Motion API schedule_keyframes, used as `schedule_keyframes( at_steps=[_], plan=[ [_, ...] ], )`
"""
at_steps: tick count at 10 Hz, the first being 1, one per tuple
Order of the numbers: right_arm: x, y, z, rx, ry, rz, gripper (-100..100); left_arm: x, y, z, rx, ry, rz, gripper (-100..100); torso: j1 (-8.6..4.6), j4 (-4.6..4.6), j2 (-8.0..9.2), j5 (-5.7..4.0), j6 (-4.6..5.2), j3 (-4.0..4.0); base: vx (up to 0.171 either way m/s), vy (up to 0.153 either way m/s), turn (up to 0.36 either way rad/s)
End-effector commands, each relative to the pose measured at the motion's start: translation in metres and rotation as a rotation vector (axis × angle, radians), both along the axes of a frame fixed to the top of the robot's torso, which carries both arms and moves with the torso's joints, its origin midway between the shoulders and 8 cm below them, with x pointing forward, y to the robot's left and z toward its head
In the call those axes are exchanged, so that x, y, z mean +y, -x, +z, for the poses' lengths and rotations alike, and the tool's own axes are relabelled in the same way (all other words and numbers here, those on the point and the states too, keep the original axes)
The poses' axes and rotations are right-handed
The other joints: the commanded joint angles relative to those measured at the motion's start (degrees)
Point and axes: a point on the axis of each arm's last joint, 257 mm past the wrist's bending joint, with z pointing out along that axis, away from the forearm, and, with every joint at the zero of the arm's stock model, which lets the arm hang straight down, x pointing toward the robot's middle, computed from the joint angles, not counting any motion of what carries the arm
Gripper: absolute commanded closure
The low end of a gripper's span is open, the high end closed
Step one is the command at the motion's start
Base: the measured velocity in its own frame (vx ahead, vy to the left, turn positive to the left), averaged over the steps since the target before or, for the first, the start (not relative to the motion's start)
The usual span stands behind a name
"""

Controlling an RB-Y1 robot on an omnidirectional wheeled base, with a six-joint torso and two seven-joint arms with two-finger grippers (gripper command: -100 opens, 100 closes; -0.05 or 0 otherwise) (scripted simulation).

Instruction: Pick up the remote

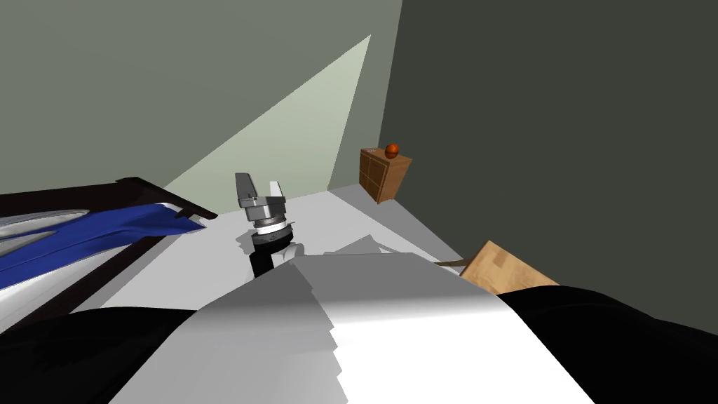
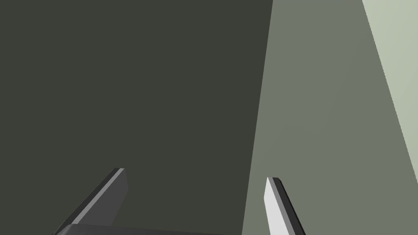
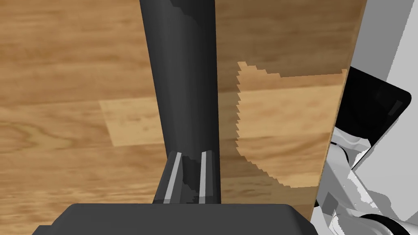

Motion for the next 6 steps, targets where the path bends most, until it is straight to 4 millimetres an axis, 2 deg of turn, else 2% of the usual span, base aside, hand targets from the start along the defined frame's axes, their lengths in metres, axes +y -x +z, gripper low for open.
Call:
schedule_keyframes(
  at_steps=[1, 2, 3, 4, 5, 6],
  plan=[
    [0.0, 0.0, 0.0, 0.0, 0.0, 0.0, 0, 0.0, 0.0, 0.0, 0.0, 0.0, 0.0, 0, 0.0, 0.0, 0.0, 0.0, 0.0, 0.0, 0.0, 0.0, 0.0],
    [-0.007, -0.01, 0.001, -0.01, 0.006, 0.047, 100, 0.0, 0.0, 0.0, 0.0, 0.0, 0.0, 0, -0.01, 0.0, 0.0, 0.0, 0.0, 0.0, 0.074, -0.029, -0.389],
    [-0.016, -0.002, 0.006, 0.007, 0.028, 0.037, 100, 0.0, 0.0, 0.0, 0.0, 0.0, 0.0, 0, -0.1, -0.07, -0.18, -0.04, 0.15, -0.11, 0.084, -0.024, -0.146],
    [-0.012, -0.006, 0.004, -0.002, 0.018, 0.041, 100, 0.0, 0.0, 0.0, 0.0, 0.0, 0.0, 0, -0.11, -0.08, -0.25, 0.03, 0.01, -0.15, 0.033, -0.016, 0.065],
    [-0.014, -0.024, 0.003, -0.024, 0.011, 0.099, 100, 0.0, 0.0, 0.0, 0.0, 0.0, 0.0, 0, -0.08, -0.03, -0.19, 0.01, -0.06, -0.11, 0.077, -0.038, -0.242],
    [-0.025, -0.01, 0.01, 0.004, 0.037, 0.086, 100, 0.0, 0.0, 0.0, 0.0, 0.0, 0.0, 0, -0.16, -0.06, -0.31, -0.03, 0.04, -0.17, 0.087, -0.024, -0.146]
  ],
)
